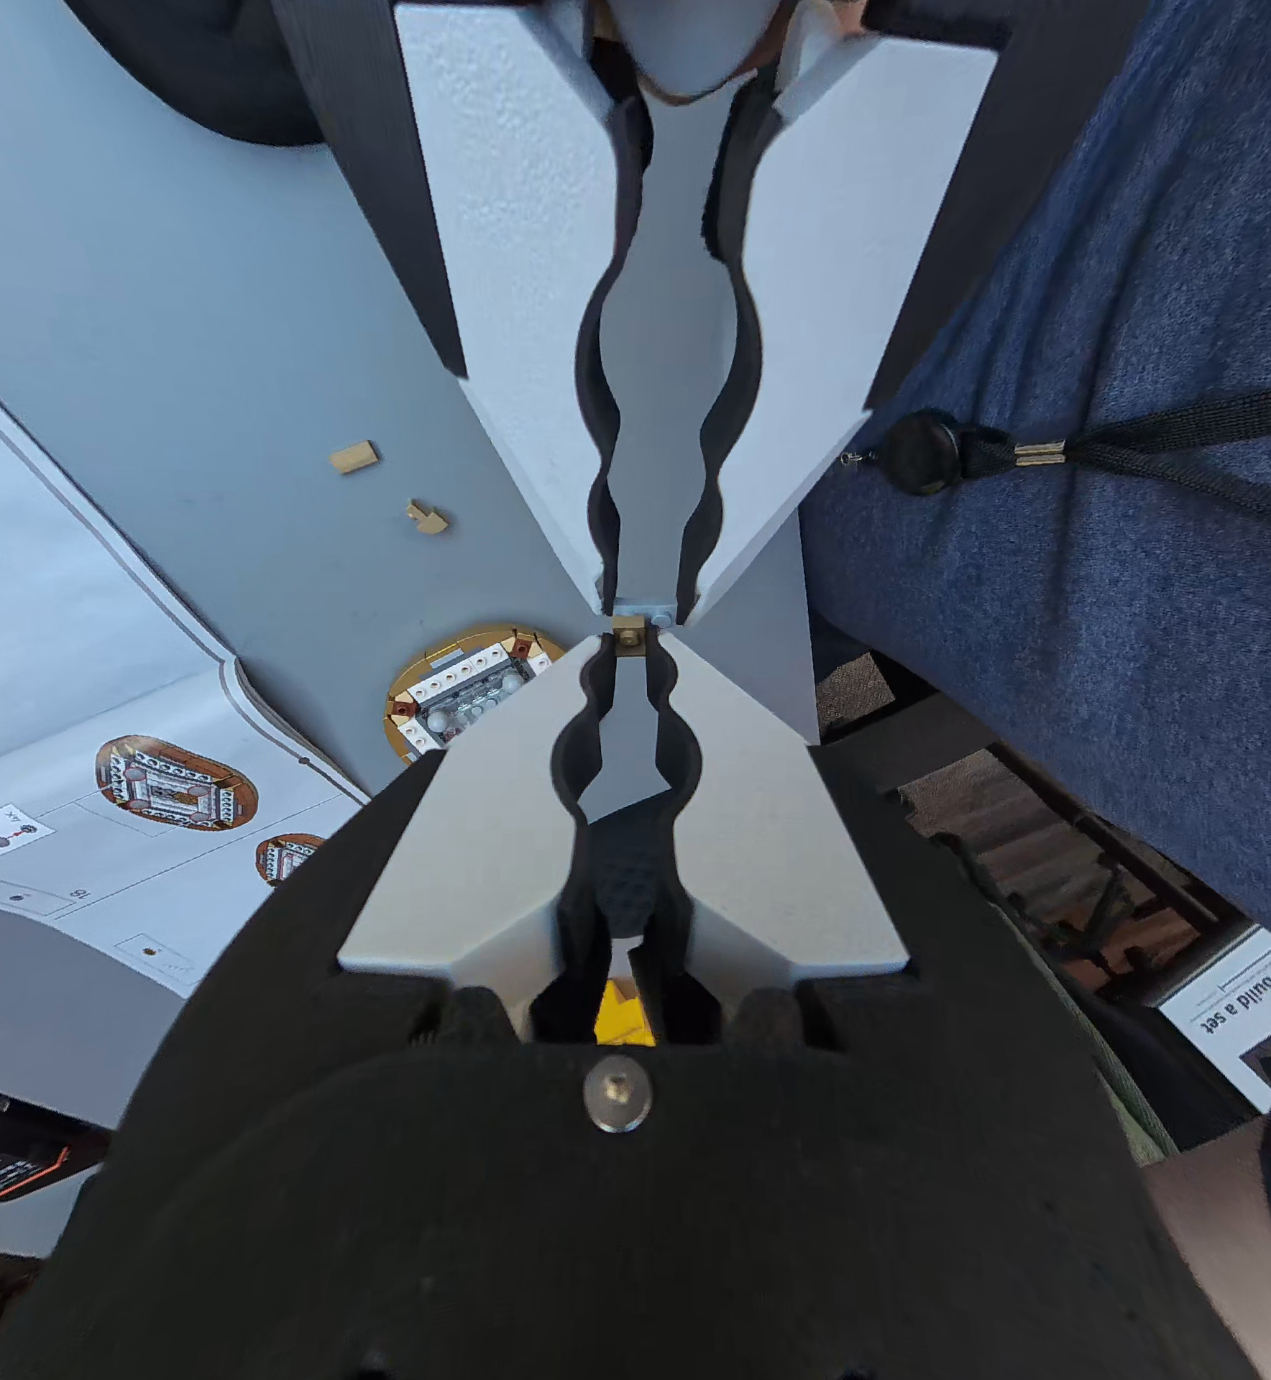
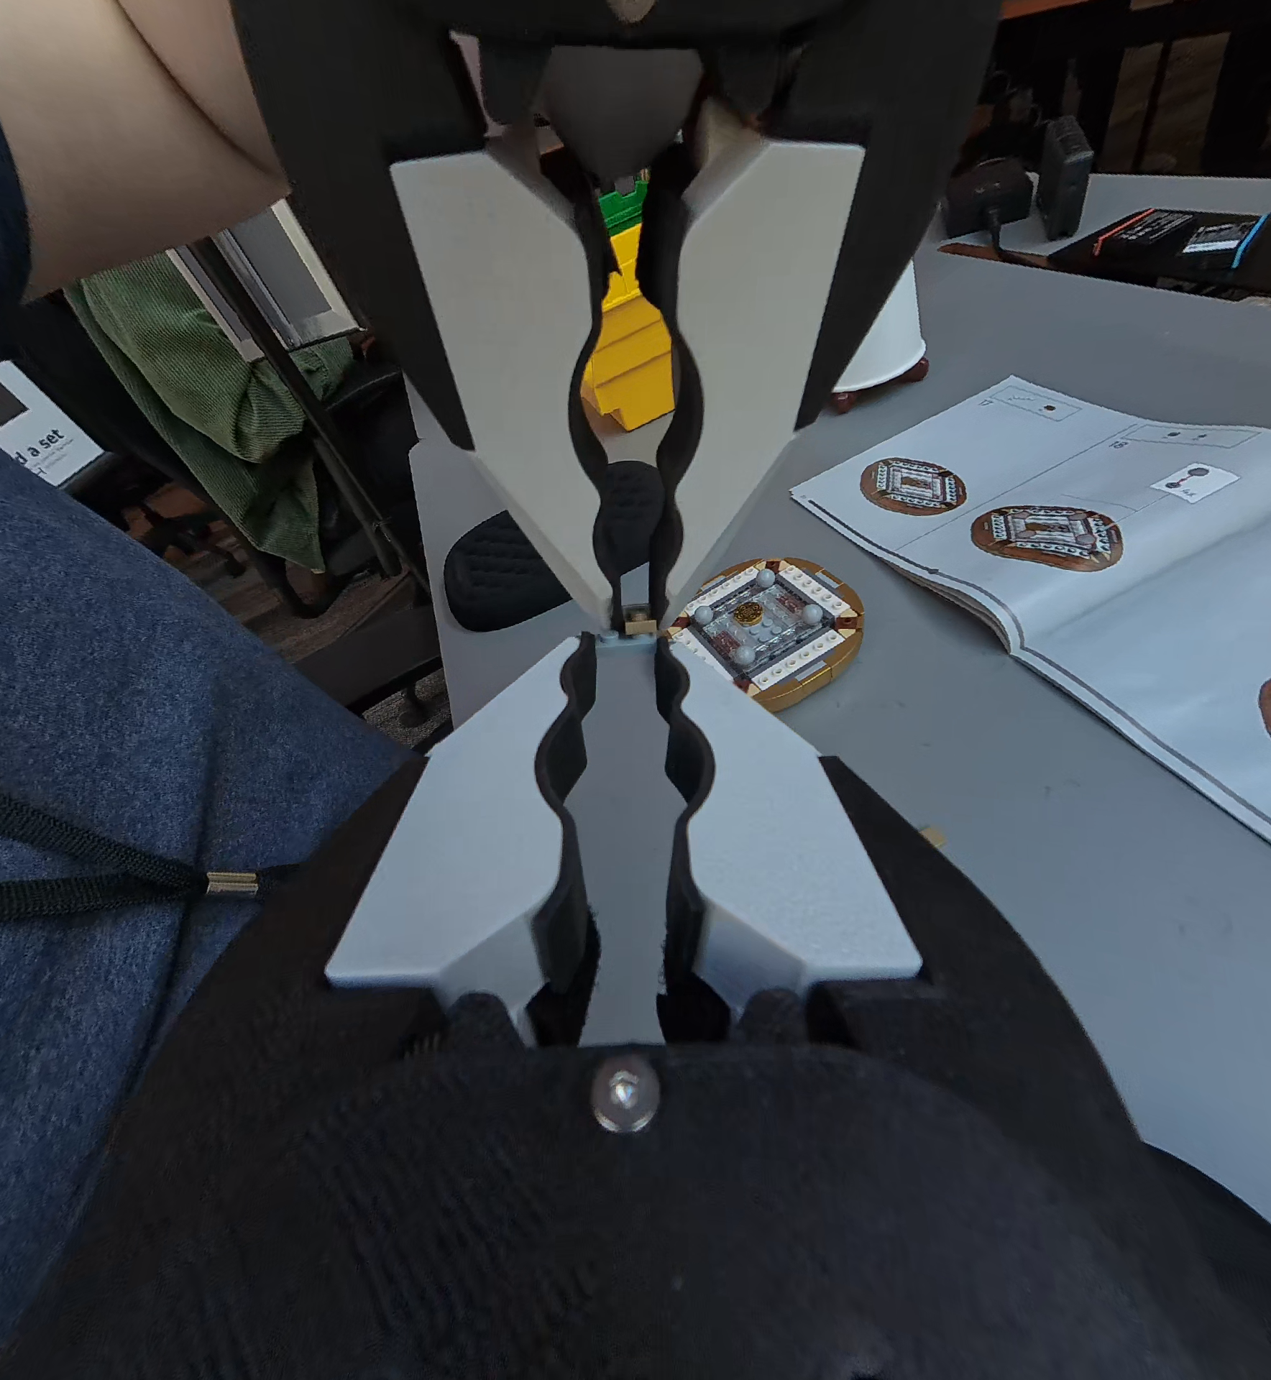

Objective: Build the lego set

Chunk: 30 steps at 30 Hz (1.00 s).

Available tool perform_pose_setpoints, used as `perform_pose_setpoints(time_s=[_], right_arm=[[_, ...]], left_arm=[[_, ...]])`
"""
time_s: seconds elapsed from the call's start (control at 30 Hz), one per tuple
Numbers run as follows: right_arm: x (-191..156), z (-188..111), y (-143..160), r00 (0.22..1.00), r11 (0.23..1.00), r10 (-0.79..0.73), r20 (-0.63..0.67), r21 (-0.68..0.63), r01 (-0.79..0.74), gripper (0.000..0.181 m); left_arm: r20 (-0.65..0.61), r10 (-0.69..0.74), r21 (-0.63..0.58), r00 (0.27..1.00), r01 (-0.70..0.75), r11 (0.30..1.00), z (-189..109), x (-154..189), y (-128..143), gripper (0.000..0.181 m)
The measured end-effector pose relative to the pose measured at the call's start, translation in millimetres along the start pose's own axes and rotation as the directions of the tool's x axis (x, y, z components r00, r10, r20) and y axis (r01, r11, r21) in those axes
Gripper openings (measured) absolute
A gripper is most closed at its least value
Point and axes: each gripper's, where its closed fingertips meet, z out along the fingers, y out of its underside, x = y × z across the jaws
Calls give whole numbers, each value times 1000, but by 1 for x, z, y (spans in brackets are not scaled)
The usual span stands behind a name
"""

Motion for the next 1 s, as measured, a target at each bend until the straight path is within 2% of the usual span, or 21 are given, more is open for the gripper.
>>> perform_pose_setpoints(time_s=[0.2, 0.37, 0.5, 0.73, 1.0], right_arm=[[-4, 2, 4, 999, 1000, -28, 17, 11, 28, 14], [1, 1, 2, 1000, 996, -24, 7, 91, 23, 15], [1, -1, -2, 1000, 986, -5, 11, 165, 3, 15], [1, -1, -3, 999, 985, -40, -2, 168, 40, 15], [3, -6, -5, 998, 969, -56, -15, 241, 58, 14]], left_arm=[[-19, -1, -13, 1000, 0, 1000, 4, 4, 1, 7], [-56, -44, -17, 997, 43, 999, 2, 0, 0, 6], [-60, -50, -57, 997, 47, 997, -2, -1, 1, 6], [-47, -36, -150, 998, 28, 988, -4, -1, 2, 6], [-41, -35, -184, 999, 27, 982, -5, -4, -2, 6]])
